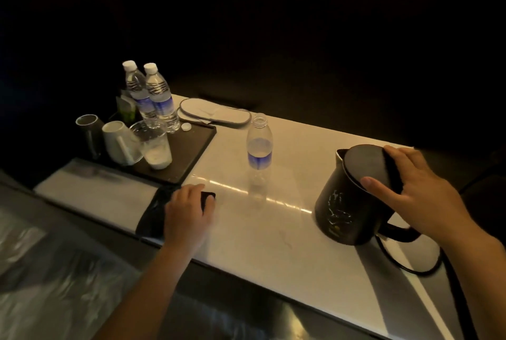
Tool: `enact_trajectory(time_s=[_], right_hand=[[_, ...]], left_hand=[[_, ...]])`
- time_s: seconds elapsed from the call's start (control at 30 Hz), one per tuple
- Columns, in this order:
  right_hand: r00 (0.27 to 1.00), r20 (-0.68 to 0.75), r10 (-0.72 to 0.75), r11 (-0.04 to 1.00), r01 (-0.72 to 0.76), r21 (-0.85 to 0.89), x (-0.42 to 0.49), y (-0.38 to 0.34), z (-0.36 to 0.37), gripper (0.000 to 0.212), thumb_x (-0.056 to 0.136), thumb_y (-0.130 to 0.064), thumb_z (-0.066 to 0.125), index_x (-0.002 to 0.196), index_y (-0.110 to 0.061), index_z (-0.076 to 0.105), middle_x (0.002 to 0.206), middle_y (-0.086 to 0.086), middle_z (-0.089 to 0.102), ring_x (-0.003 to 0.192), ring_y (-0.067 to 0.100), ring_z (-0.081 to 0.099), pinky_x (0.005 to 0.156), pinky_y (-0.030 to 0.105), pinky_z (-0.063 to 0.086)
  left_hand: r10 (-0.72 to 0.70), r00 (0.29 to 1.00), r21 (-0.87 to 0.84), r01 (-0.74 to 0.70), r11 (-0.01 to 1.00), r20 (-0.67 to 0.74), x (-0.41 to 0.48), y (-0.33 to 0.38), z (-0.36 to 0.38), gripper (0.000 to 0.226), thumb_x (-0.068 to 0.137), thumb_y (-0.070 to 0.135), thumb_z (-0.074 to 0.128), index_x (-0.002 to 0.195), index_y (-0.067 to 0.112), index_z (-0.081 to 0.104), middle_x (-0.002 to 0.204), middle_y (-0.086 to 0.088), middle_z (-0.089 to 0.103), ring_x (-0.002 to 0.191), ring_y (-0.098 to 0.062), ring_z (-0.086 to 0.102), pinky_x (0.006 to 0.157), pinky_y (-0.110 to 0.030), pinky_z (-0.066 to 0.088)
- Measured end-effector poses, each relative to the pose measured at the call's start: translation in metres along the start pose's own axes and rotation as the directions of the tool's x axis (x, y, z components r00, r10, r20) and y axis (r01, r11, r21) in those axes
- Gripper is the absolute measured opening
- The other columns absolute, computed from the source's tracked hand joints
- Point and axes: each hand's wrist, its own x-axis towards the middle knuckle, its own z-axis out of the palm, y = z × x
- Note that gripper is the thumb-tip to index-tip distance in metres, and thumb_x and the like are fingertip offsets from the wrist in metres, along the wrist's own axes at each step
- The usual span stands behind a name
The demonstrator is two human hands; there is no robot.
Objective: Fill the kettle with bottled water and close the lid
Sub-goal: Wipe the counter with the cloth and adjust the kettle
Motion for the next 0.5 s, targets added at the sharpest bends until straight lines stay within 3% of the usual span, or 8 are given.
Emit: enact_trajectory(time_s=[0.1,0.2,0.3,0.33,0.4,0.5], right_hand=[[0.999,0.020,0.030,1.000,-0.030,0.002,0.002,-0.006,0.002,0.102,0.073,-0.097,0.024,0.150,-0.029,0.024,0.151,0.002,0.038,0.109,0.034,0.060,0.075,0.046,0.053],[0.999,0.021,0.048,0.999,-0.048,0.006,0.001,-0.009,0.001,0.103,0.072,-0.098,0.022,0.149,-0.029,0.026,0.148,0.005,0.040,0.107,0.034,0.061,0.073,0.045,0.053],[0.998,-0.002,0.061,0.998,-0.061,0.018,-0.002,-0.011,-0.001,0.102,0.073,-0.097,0.024,0.147,-0.027,0.028,0.145,0.005,0.042,0.103,0.034,0.062,0.068,0.039,0.048],[0.998,-0.003,0.065,0.998,-0.065,0.024,-0.003,-0.013,0.000,0.101,0.073,-0.097,0.025,0.147,-0.027,0.028,0.145,0.005,0.042,0.103,0.034,0.062,0.066,0.038,0.045],[0.997,-0.009,0.077,0.996,-0.077,0.034,-0.004,-0.016,0.001,0.101,0.073,-0.097,0.025,0.147,-0.028,0.028,0.145,0.005,0.042,0.102,0.035,0.062,0.065,0.036,0.041],[0.993,-0.025,0.111,0.993,-0.110,0.042,-0.006,-0.020,0.003,0.103,0.072,-0.098,0.025,0.146,-0.026,0.029,0.143,0.005,0.042,0.102,0.034,0.062,0.065,0.034,0.041]], left_hand=[[-0.091,0.989,0.259,0.057,0.964,0.121,0.003,-0.029,-0.002,0.050,0.097,0.050,0.045,0.132,0.017,0.059,0.135,-0.012,0.063,0.130,-0.035,0.051,0.106,-0.058,0.041],[-0.156,0.953,0.318,0.068,0.946,0.260,0.003,-0.037,0.007,0.061,0.099,0.057,0.035,0.153,0.030,0.039,0.161,-0.007,0.041,0.152,-0.034,0.025,0.121,-0.061,0.020],[-0.220,0.920,0.343,0.102,0.934,0.324,0.005,-0.037,0.012,0.064,0.098,0.063,0.023,0.159,0.045,0.014,0.172,0.002,0.015,0.158,-0.032,0.002,0.121,-0.062,0.004],[-0.225,0.921,0.352,0.106,0.930,0.317,0.005,-0.037,0.010,0.062,0.100,0.061,0.024,0.159,0.045,0.015,0.172,0.002,0.015,0.158,-0.032,0.004,0.121,-0.061,0.006],[-0.176,0.951,0.311,0.092,0.946,0.255,-0.001,-0.032,0.005,0.054,0.103,0.049,0.037,0.156,0.038,0.034,0.167,-0.004,0.033,0.154,-0.034,0.022,0.120,-0.059,0.021],[-0.089,0.991,0.109,0.079,0.991,0.098,-0.016,-0.008,0.006,0.036,0.099,0.021,0.058,0.134,0.017,0.065,0.138,-0.011,0.065,0.131,-0.033,0.053,0.104,-0.054,0.048]])
